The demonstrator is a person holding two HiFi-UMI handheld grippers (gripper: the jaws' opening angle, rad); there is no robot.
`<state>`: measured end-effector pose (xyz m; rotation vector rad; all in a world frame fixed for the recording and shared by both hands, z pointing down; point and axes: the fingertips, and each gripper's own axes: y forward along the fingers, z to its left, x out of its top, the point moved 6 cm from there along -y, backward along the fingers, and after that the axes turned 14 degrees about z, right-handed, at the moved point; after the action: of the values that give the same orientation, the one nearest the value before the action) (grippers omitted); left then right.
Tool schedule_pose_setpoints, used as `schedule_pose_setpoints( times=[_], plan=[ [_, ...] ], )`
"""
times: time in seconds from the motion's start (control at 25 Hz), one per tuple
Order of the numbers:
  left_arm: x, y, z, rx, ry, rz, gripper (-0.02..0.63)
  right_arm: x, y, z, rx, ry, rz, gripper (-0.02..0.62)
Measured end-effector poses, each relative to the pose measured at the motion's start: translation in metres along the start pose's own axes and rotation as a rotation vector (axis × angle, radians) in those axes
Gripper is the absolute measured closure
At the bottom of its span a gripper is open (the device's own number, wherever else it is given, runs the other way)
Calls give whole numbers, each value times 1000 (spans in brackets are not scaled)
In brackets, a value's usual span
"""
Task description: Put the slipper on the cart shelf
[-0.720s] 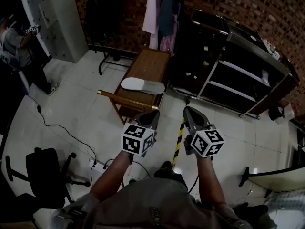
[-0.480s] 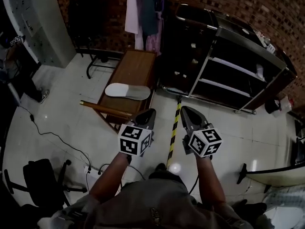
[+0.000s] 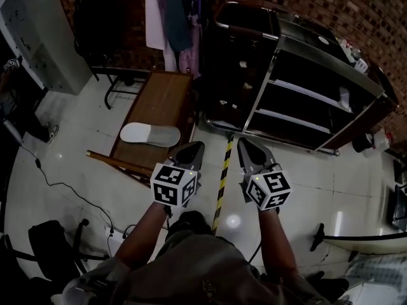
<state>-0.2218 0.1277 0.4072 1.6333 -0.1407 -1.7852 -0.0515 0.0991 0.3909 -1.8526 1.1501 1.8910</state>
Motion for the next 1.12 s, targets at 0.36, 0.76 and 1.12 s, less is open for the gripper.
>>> schedule_pose_setpoints(
  times=[0.36, 0.76, 1.12],
  plan=[
    [25, 78, 15, 14, -10, 11, 598, 16, 41, -59, 66, -58, -6, 595],
    [52, 133, 78, 141, -145, -9, 598, 55, 154, -91, 292, -173, 75, 595],
    [55, 112, 136, 391, -324, -61, 598, 73, 254, -60, 547, -289, 156, 595]
  ],
)
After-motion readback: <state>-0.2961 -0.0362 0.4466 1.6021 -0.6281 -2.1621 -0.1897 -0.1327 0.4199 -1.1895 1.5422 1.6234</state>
